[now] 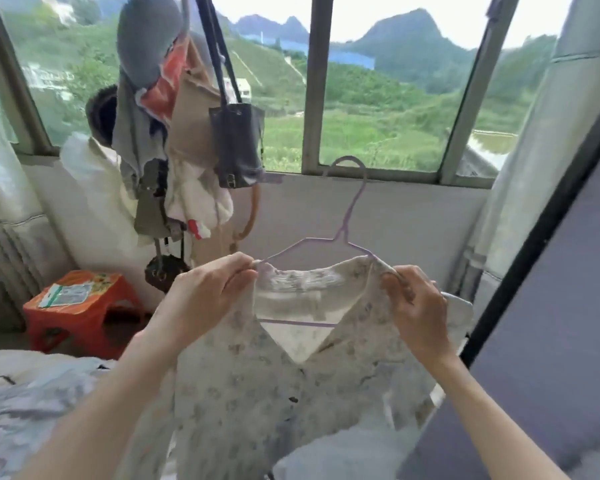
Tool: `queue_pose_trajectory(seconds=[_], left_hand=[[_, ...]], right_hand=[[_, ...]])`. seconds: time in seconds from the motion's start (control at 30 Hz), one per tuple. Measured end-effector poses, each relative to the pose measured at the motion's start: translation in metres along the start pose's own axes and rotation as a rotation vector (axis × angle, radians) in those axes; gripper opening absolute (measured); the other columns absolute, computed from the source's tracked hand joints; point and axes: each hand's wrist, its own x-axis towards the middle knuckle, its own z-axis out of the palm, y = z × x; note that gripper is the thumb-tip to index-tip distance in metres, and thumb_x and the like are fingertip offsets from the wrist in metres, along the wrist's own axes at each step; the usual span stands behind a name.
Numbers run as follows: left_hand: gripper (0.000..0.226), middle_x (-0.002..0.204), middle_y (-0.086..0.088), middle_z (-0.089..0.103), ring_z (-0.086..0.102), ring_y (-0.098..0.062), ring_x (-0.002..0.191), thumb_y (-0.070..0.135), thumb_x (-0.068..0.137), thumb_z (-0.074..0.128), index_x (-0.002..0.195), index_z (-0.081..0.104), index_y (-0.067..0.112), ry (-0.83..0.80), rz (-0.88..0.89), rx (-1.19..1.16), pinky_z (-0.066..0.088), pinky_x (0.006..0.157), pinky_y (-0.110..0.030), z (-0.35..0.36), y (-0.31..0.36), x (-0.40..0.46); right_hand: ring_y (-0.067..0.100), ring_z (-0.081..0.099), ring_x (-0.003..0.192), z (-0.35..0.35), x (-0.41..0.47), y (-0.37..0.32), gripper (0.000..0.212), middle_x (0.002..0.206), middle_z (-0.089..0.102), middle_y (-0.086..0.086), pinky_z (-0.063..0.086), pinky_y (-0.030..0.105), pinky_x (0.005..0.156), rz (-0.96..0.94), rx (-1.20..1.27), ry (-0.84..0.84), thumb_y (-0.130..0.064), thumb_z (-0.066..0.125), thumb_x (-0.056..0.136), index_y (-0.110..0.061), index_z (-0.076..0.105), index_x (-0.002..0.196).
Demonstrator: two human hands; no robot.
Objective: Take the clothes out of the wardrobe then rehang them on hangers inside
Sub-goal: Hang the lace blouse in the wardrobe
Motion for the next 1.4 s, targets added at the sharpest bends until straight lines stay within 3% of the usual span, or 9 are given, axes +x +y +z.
queue_pose_trajectory(seconds=[0.1, 0.27, 0.43, 0.6, 0.67, 0.83, 1.1, 1.23, 1.4], left_hand=[[0.017, 0.076, 0.021, 0.057, 0.05, 0.0, 0.071, 0.045, 0.093, 0.046, 0.094, 0.059, 0.033, -0.013, 0.031, -0.069, 0.036, 0.062, -0.02, 0.038, 0.034, 0.026], [0.019, 0.067, 0.019, 0.05, 0.037, -0.005, 0.07, 0.03, 0.093, 0.052, 0.087, 0.067, 0.019, -0.026, 0.138, -0.208, 0.024, 0.062, -0.022, 0.095, 0.102, 0.061], [0.039, 0.079, 0.002, 0.065, 0.048, -0.014, 0.08, 0.042, 0.09, 0.033, 0.082, 0.063, 0.018, -0.061, 0.461, -0.29, 0.026, 0.067, -0.03, 0.146, 0.141, 0.093], [0.038, 0.079, 0.001, 0.063, 0.047, -0.016, 0.078, 0.037, 0.091, 0.034, 0.084, 0.063, 0.013, -0.054, 0.558, -0.472, 0.025, 0.068, -0.032, 0.183, 0.19, 0.107], [0.037, 0.077, 0.003, 0.061, 0.045, -0.014, 0.078, 0.036, 0.091, 0.034, 0.085, 0.063, 0.013, -0.092, 0.576, -0.561, 0.025, 0.068, -0.032, 0.2, 0.207, 0.104], [0.039, 0.076, 0.013, 0.055, 0.046, -0.01, 0.081, 0.041, 0.088, 0.034, 0.085, 0.064, 0.016, -0.236, 0.622, -0.688, 0.023, 0.07, -0.029, 0.242, 0.26, 0.08], [0.017, 0.089, 0.01, 0.053, 0.051, -0.02, 0.081, 0.028, 0.094, 0.052, 0.094, 0.068, 0.021, -0.523, 0.536, -0.655, 0.035, 0.075, -0.033, 0.313, 0.325, 0.033], [0.029, 0.099, -0.002, 0.061, 0.057, -0.029, 0.097, 0.034, 0.096, 0.042, 0.108, 0.062, 0.018, -0.752, 0.693, -0.592, 0.045, 0.082, -0.039, 0.344, 0.362, 0.023], [0.04, 0.133, -0.002, 0.05, 0.046, -0.02, 0.123, 0.024, 0.096, 0.047, 0.136, 0.044, 0.018, -0.957, 0.869, -0.575, 0.033, 0.096, -0.024, 0.367, 0.415, 0.01]], right_hand=[[0.015, 0.055, 0.073, -0.049, -0.003, 0.025, 0.019, 0.078, 0.061, -0.01, 0.043, 0.036, 0.078, 0.01, -0.026, 0.054, -0.031, 0.06, 0.089, -0.015, 0.07, 0.088], [-0.007, 0.055, 0.071, -0.127, -0.018, 0.054, 0.041, 0.071, 0.061, -0.018, 0.037, 0.008, 0.075, 0.031, -0.157, 0.163, -0.051, 0.046, 0.087, -0.021, 0.073, 0.097], [0.005, 0.054, 0.08, -0.188, -0.032, 0.058, 0.032, 0.085, 0.06, -0.022, 0.036, 0.02, 0.08, 0.044, -0.426, 0.416, -0.037, 0.045, 0.091, -0.019, 0.072, 0.093], [0.012, 0.056, 0.101, -0.224, -0.077, 0.073, 0.044, 0.108, 0.065, -0.006, 0.04, 0.025, 0.09, 0.205, -0.648, 0.283, -0.045, 0.043, 0.091, -0.015, 0.066, 0.112], [0.007, 0.054, 0.095, -0.241, -0.107, 0.074, 0.046, 0.102, 0.065, -0.005, 0.039, 0.019, 0.081, 0.309, -0.707, 0.281, -0.049, 0.041, 0.088, -0.016, 0.067, 0.108], [0.011, 0.041, 0.056, -0.268, -0.16, 0.061, 0.04, 0.055, 0.038, -0.011, 0.024, 0.021, 0.044, 0.537, -0.925, 0.34, -0.056, 0.035, 0.084, -0.022, 0.038, 0.064], [0.01, 0.036, 0.046, -0.311, -0.209, 0.052, 0.042, 0.047, 0.035, -0.005, 0.025, 0.022, 0.048, 0.923, -0.93, 0.223, -0.043, 0.044, 0.094, -0.025, 0.027, 0.059], [0.008, 0.041, 0.05, -0.335, -0.22, 0.067, 0.039, 0.053, 0.041, -0.005, 0.028, 0.023, 0.049, 1.024, -1.028, 0.273, -0.047, 0.042, 0.094, -0.022, 0.038, 0.063], [0.009, 0.037, 0.048, -0.377, -0.237, 0.089, 0.035, 0.054, 0.04, -0.006, 0.03, 0.025, 0.051, 1.19, -1.032, 0.285, -0.041, 0.039, 0.095, -0.018, 0.039, 0.068]])
